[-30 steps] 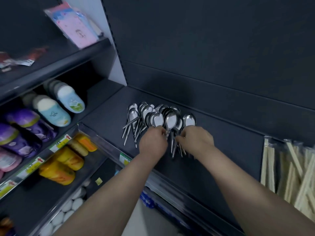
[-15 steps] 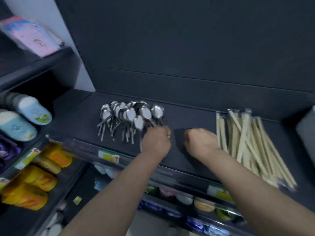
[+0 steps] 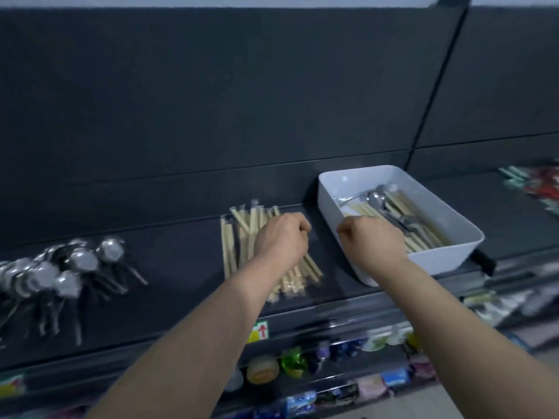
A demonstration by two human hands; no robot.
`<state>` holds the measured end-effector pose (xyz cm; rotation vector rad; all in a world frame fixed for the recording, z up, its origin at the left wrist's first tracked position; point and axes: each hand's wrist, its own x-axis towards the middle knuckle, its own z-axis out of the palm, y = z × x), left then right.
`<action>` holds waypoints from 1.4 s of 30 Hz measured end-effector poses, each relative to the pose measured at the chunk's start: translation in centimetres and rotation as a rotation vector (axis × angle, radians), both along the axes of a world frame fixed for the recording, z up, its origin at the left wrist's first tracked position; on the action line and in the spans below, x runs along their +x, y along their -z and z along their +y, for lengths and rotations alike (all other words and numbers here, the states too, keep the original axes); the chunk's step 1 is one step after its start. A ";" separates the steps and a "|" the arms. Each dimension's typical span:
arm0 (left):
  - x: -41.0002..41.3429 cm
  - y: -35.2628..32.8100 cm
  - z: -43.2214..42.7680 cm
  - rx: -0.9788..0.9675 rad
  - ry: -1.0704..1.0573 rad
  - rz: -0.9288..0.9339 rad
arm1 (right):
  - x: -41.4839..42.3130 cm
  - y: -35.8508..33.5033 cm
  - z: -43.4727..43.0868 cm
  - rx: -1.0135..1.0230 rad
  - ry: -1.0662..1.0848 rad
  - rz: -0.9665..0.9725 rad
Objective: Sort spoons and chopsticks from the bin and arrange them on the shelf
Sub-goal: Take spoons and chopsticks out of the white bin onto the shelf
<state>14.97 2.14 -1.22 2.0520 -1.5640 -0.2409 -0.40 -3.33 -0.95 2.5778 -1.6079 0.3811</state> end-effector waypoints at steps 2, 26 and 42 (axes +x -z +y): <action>-2.9 -0.5 -2.1 -0.011 0.046 0.003 | -2.9 -0.2 -2.1 0.007 0.057 -0.020; -15.3 4.0 -19.7 0.493 -0.398 0.087 | -12.2 4.4 -20.1 0.434 -0.196 -0.046; -12.7 1.8 -17.8 0.260 -0.385 0.227 | -6.7 4.0 -18.9 0.568 -0.246 0.164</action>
